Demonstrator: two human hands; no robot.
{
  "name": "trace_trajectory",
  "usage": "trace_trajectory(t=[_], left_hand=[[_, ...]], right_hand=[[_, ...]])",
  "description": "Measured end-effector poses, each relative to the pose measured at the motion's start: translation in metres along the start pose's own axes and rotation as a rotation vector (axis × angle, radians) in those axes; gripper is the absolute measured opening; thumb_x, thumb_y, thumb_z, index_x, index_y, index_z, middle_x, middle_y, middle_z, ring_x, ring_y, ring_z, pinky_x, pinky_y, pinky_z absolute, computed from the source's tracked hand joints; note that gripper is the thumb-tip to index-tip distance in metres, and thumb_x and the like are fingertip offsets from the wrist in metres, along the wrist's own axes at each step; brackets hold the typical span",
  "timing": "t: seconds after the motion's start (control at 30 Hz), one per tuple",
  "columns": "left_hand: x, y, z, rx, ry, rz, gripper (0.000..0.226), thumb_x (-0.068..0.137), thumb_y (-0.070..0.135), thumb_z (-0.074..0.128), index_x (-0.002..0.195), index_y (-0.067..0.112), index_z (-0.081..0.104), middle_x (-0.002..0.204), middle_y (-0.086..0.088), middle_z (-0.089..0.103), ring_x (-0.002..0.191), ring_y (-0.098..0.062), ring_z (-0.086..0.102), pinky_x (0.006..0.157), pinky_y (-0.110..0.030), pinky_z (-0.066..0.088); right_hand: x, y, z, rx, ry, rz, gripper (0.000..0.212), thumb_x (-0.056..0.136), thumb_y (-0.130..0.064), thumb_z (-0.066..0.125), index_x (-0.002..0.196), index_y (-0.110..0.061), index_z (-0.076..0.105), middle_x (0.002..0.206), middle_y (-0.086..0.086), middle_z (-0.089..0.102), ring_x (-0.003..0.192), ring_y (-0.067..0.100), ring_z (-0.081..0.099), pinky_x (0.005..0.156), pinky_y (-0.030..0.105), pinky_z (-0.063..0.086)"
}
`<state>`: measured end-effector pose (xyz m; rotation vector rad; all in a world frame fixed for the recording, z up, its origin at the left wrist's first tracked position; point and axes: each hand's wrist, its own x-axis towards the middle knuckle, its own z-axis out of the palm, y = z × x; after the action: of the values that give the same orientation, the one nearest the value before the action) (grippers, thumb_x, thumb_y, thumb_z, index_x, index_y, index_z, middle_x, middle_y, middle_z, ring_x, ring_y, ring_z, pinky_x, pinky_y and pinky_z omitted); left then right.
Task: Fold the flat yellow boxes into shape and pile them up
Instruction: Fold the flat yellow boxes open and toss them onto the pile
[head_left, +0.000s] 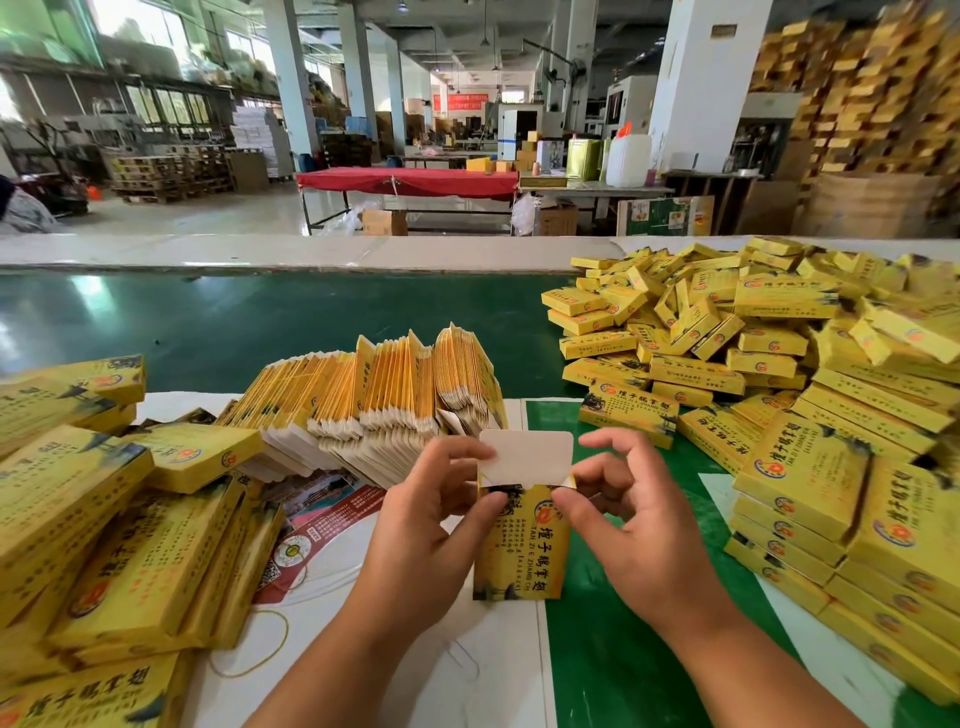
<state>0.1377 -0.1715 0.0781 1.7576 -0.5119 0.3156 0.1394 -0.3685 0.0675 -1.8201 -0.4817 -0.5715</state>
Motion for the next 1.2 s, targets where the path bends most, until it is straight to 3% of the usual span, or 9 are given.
trace_trajectory(t=[0.07,0.13,0.27,0.43,0.63,0.73,0.9,1.03,1.2], left_hand=[[0.000,0.000,0.000,-0.115,-0.005,-0.058,0.047,0.082,0.025,0.063,0.125,0.037,0.047,0.100,0.011,0.072,0.096,-0.010,0.068,0.075,-0.021,0.057],[0.002,-0.002,-0.002,-0.157,-0.030,-0.084,0.058,0.080,0.025,0.064,0.133,0.042,0.044,0.104,0.009,0.073,0.101,-0.010,0.068,0.081,-0.022,0.057],[0.005,-0.004,-0.006,-0.118,-0.074,-0.053,0.028,0.086,0.022,0.060,0.110,0.035,0.064,0.106,0.001,0.072,0.101,-0.021,0.068,0.080,-0.033,0.059],[0.005,-0.006,-0.005,-0.182,-0.058,-0.049,0.007,0.090,0.021,0.066,0.097,0.020,0.068,0.110,-0.005,0.072,0.105,-0.027,0.067,0.084,-0.044,0.058],[0.004,-0.003,-0.006,-0.164,-0.039,-0.042,0.020,0.081,0.038,0.066,0.094,0.023,0.070,0.099,-0.007,0.073,0.095,-0.028,0.069,0.078,-0.048,0.059],[0.004,-0.005,-0.006,-0.141,-0.052,-0.067,0.016,0.084,0.037,0.070,0.096,0.026,0.069,0.094,-0.010,0.071,0.092,-0.030,0.068,0.077,-0.049,0.058],[0.004,-0.007,-0.004,-0.093,-0.042,-0.072,0.017,0.084,0.030,0.065,0.102,0.029,0.065,0.096,-0.004,0.072,0.096,-0.024,0.069,0.080,-0.039,0.058],[0.000,-0.007,0.011,0.026,0.117,-0.111,0.027,0.085,0.028,0.069,0.108,0.037,0.059,0.099,0.015,0.072,0.096,-0.006,0.068,0.077,-0.024,0.058],[-0.012,-0.004,0.033,0.323,0.078,-0.127,0.068,0.061,0.060,0.076,0.118,0.044,0.044,0.099,0.023,0.059,0.092,0.005,0.058,0.071,-0.015,0.051]], right_hand=[[0.000,0.000,-0.001,0.021,-0.017,0.039,0.045,0.088,-0.035,0.068,0.129,-0.041,0.049,0.090,-0.010,0.068,0.087,0.010,0.066,0.075,0.013,0.051],[0.001,0.000,-0.002,0.022,-0.057,0.022,0.046,0.088,-0.030,0.067,0.129,-0.046,0.052,0.091,-0.014,0.066,0.088,0.008,0.065,0.075,0.012,0.051],[0.002,-0.005,-0.004,0.037,-0.102,0.013,0.028,0.088,-0.027,0.066,0.110,-0.044,0.063,0.094,-0.015,0.070,0.089,0.007,0.067,0.072,0.015,0.053],[0.002,-0.004,-0.006,0.030,-0.104,0.030,0.015,0.087,-0.027,0.070,0.101,-0.031,0.069,0.097,-0.011,0.071,0.092,0.015,0.068,0.072,0.024,0.057],[0.001,-0.011,-0.004,0.079,-0.074,0.008,0.028,0.088,-0.047,0.063,0.097,-0.023,0.072,0.099,-0.011,0.072,0.092,0.011,0.069,0.074,0.018,0.055],[0.001,-0.010,-0.003,0.048,-0.058,0.037,0.021,0.087,-0.041,0.070,0.096,-0.023,0.072,0.098,-0.014,0.072,0.091,0.009,0.070,0.075,0.021,0.057],[0.002,-0.012,0.000,-0.011,-0.039,-0.015,0.012,0.085,-0.033,0.068,0.090,-0.022,0.068,0.092,-0.014,0.069,0.085,0.007,0.068,0.072,0.015,0.053],[-0.001,-0.013,0.008,-0.112,0.074,-0.069,0.010,0.087,-0.024,0.069,0.086,-0.014,0.068,0.084,-0.008,0.069,0.079,0.009,0.068,0.066,0.018,0.055],[-0.008,-0.016,0.019,-0.101,0.205,-0.040,0.008,0.087,-0.021,0.072,0.083,-0.018,0.066,0.078,-0.007,0.067,0.068,0.013,0.068,0.057,0.023,0.055]])
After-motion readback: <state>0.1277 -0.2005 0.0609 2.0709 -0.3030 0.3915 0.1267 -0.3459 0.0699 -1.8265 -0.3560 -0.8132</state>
